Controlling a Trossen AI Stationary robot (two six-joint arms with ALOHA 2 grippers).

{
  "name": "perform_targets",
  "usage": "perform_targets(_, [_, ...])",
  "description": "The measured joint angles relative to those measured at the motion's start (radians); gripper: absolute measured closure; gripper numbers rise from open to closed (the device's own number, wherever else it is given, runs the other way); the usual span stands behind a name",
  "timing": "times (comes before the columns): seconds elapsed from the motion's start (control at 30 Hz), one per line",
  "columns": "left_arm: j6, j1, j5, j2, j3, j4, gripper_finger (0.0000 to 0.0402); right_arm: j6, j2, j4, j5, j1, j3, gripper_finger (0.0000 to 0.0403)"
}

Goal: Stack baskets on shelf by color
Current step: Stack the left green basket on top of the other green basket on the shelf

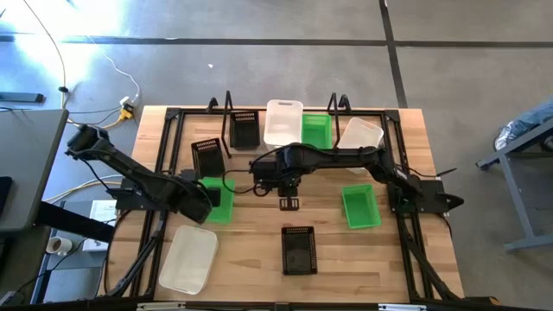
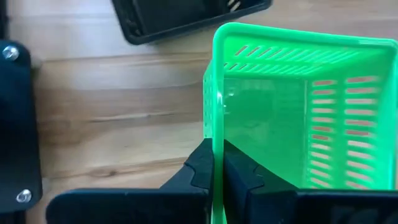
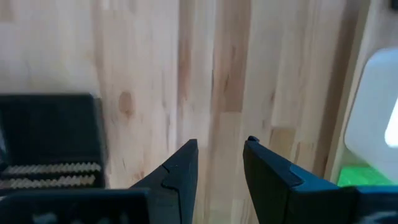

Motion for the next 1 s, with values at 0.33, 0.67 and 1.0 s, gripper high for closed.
perform_targets(0.33, [0.2, 0.0, -0.109, -0.106, 0.087, -0.014, 0.0399, 0.001, -0.05, 0.348, -0.071, 0.067, 0.002, 0.0288])
perform_targets(0.67, [0.465, 0.1, -0.157, -0.103, 0.233, -0.083, 0.0399, 0.045, -0.08, 0.534, -0.07, 0.121, 0.002, 0.0288])
perform_targets(1.0, [0.585, 0.184, -0.169, -0.101, 0.317, -0.068, 0.0399, -0.061, -0.082, 0.621, -0.076, 0.177, 0.002, 0.0288])
